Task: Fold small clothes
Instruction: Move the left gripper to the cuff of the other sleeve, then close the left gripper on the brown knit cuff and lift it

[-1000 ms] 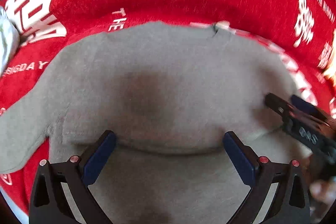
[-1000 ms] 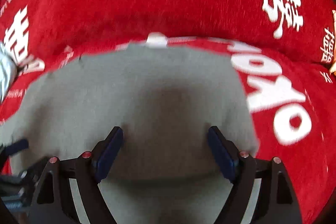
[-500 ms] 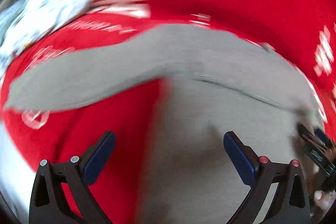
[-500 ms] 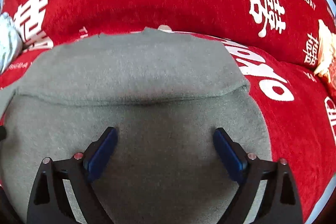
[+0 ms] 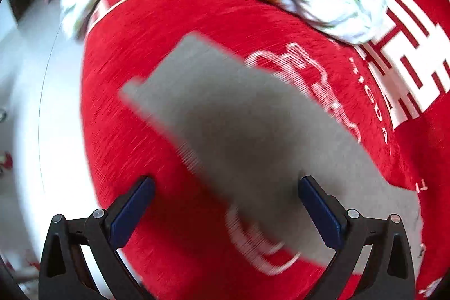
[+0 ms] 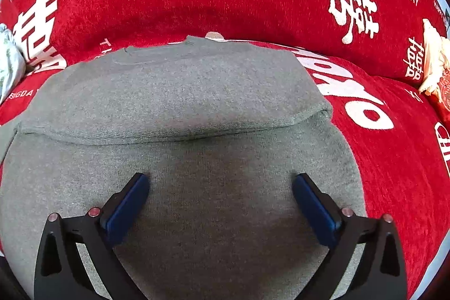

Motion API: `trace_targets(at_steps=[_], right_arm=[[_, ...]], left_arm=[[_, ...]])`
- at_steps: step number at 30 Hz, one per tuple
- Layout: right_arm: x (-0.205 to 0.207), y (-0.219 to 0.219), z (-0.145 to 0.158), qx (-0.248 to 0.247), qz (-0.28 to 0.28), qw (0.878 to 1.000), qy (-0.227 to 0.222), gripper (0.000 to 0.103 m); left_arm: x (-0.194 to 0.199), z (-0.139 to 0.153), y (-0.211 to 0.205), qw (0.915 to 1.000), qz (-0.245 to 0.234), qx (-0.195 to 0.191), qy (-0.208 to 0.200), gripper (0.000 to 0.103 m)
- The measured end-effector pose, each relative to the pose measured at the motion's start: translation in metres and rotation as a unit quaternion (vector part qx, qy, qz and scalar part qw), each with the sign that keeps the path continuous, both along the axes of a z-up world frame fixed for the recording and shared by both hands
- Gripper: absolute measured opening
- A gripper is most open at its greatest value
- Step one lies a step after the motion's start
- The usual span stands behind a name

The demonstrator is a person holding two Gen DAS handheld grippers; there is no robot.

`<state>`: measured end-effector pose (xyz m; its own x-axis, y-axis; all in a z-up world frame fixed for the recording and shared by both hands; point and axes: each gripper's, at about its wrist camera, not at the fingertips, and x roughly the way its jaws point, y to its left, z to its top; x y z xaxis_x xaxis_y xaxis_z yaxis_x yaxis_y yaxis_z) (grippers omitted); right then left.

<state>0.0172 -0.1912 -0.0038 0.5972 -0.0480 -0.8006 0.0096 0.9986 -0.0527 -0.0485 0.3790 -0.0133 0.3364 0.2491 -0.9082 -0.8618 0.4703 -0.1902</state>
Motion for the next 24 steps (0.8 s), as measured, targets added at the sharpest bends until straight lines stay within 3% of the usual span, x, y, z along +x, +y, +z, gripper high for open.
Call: trace_targets(at_steps=[2,3,5,6,7,8,11,18,24], right_arm=[[0.000,0.000,0.000,-0.001,0.000,1.000,-0.001,0.102],[-0.001,0.000,0.000,-0.001,0.000,1.000,-0.002,0.102],[-0.001,0.000,-0.001,-0.001,0.000,1.000,-0.002,0.102],[-0.001,0.000,-0.001,-0.001,0.000,1.000,-0.002,0.102],[-0.001,0.000,-0.001,-0.001,0.000,1.000,-0.002,0.102],[-0.001,0.000,-0.001,-0.001,0.000,1.000,-0.002,0.102],[-0.001,0.000,-0.001,-0.002,0.001,1.000,-0.002,0.102],[-0.001,0.005,0.002,-0.020,-0.004,1.000,0.000,0.102],[-0.002,0.004,0.003,-0.009,-0.020,1.000,0.003,0.103]], left_arm=[[0.021,0.002,0.001,0.9997,-0.010,0.018,0.016,0.103],[0.027,0.003,0.001,0.9995,-0.008,0.024,0.019,0.097],[0.027,0.013,0.000,0.9988,-0.008,0.049,0.005,0.063],[0.026,0.017,0.000,0.9985,-0.016,0.051,-0.011,0.024],[0.024,0.018,0.003,0.9985,-0.029,0.036,-0.029,0.013],[0.022,0.016,0.006,0.9983,-0.035,0.014,-0.045,0.013],[0.014,0.016,0.013,0.9977,-0.032,0.006,-0.059,0.013],[0.017,0.045,-0.008,0.9925,-0.058,0.105,-0.024,0.013],[0.031,0.078,-0.033,0.9865,-0.099,0.123,-0.042,0.013]])
